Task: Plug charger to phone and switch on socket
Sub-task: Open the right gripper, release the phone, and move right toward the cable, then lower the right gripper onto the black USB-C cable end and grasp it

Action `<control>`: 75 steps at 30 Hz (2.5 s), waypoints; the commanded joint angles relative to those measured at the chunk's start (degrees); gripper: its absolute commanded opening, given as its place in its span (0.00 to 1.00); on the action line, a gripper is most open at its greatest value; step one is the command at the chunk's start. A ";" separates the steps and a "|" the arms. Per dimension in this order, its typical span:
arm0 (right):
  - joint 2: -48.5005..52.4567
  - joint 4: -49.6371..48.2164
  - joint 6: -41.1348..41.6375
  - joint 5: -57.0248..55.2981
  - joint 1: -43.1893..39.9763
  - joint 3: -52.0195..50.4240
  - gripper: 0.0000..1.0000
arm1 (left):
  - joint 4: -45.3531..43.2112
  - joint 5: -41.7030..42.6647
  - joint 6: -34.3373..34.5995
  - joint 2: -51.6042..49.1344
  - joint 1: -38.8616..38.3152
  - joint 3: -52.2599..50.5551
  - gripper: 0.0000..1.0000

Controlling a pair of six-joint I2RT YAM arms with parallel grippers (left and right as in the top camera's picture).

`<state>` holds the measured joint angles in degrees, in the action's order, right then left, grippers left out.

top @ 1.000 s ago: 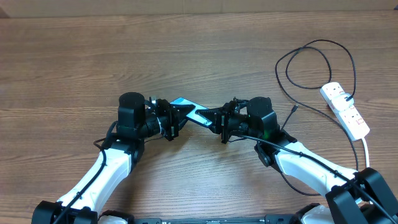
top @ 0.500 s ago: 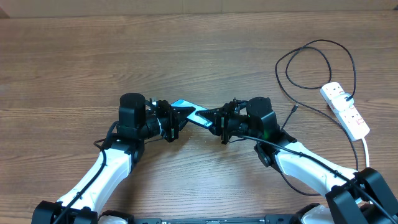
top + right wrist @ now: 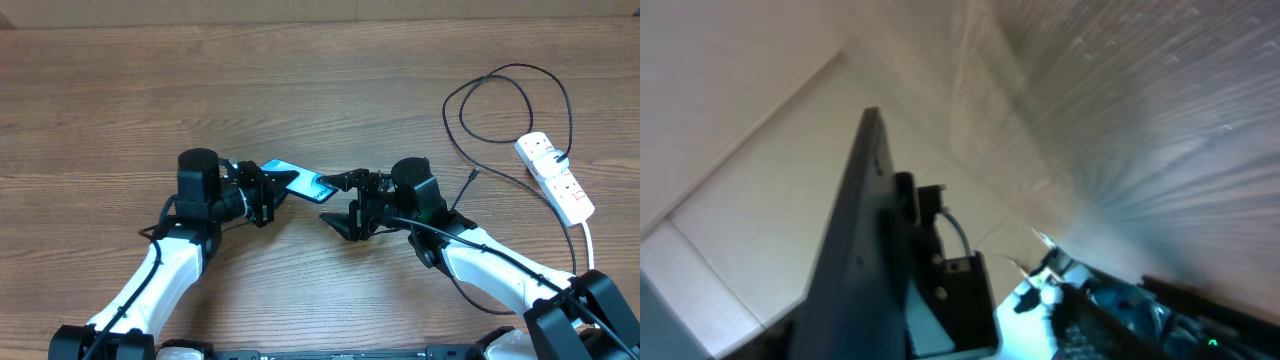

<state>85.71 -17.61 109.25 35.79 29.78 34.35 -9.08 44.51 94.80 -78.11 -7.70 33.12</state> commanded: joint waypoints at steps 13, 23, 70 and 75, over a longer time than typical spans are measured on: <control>-0.72 4.92 -27.96 -22.77 0.02 0.55 0.76 | -0.61 23.15 -18.34 -2.60 6.47 0.61 0.04; -0.83 4.90 -46.07 -33.79 -5.46 0.55 1.00 | -4.63 31.98 -22.38 -10.62 6.67 0.63 0.04; 4.74 22.93 -72.67 -59.54 -21.29 0.55 0.71 | -12.20 34.42 -22.60 -11.04 6.51 0.66 0.04; 4.76 21.79 -72.70 -59.54 -21.29 0.55 0.70 | -12.20 34.38 -22.60 -11.04 6.51 0.66 0.04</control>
<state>90.50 5.15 37.28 -22.76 8.64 34.50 -20.82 77.17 73.08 -89.06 -1.72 33.04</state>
